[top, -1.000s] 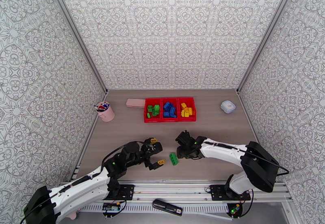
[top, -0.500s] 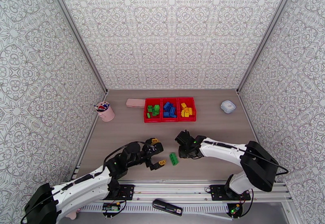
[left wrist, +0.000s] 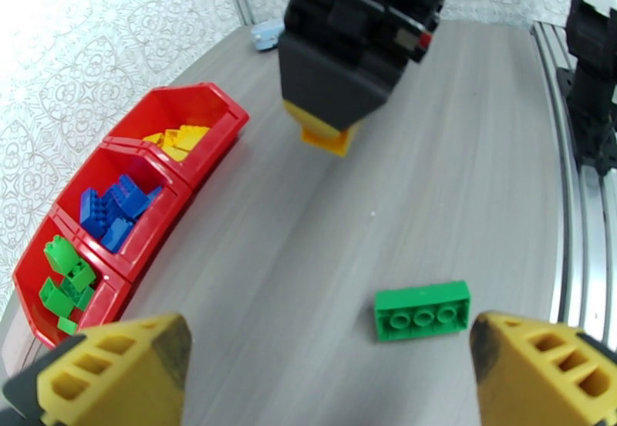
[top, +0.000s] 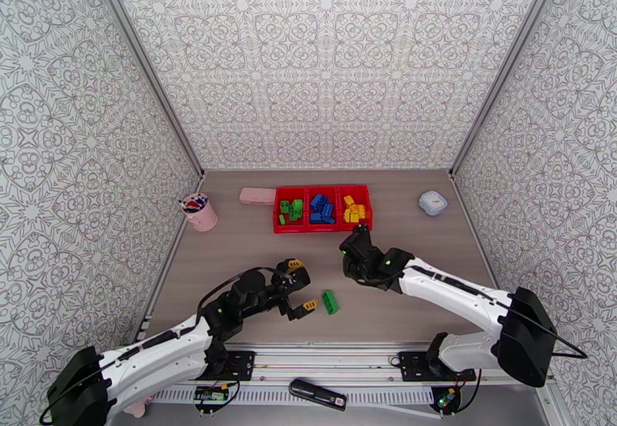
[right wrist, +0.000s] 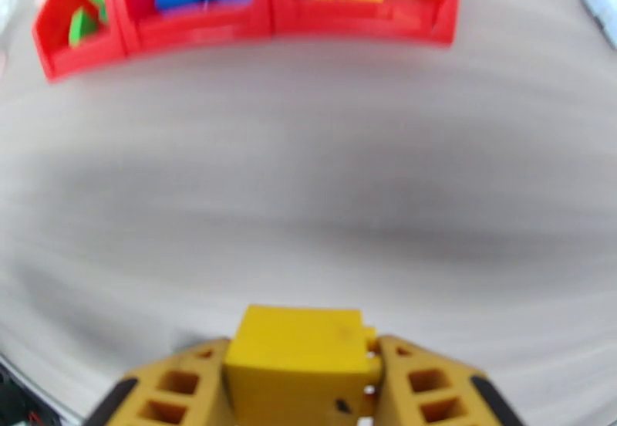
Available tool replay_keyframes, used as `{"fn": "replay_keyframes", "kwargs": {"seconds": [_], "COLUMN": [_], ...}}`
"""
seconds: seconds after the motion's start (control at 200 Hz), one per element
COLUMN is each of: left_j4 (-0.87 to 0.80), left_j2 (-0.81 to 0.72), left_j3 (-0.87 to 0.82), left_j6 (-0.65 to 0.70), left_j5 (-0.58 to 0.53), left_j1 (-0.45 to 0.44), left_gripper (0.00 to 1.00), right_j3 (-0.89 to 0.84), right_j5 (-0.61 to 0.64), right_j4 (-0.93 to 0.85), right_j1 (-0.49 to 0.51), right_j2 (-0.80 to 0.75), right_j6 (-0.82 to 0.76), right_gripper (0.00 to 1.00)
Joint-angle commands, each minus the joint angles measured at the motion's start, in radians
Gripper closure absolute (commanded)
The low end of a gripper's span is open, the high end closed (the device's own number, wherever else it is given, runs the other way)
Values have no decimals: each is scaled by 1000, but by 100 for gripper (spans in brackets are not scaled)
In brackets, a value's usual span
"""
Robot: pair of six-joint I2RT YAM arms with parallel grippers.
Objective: Sort the legos into containers by color
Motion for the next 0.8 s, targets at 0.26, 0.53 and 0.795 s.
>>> {"fn": "replay_keyframes", "kwargs": {"seconds": [0.26, 0.53, 0.795], "left_j4": [226, 228, 90], "left_j2": [224, 305, 256], "left_j3": [96, 144, 172], "left_j6": [-102, -146, -202], "left_j5": [-108, -223, -304], "left_j1": [-13, -65, -96], "left_gripper": [1, 0, 0], "right_j3": [163, 421, 676], "right_j5": [-85, -173, -176], "right_j4": [270, 297, 289], "right_j1": [-279, -377, -387], "right_j2": [163, 469, 729], "right_j6": [-225, -295, -323], "right_gripper": [79, 81, 78]}}
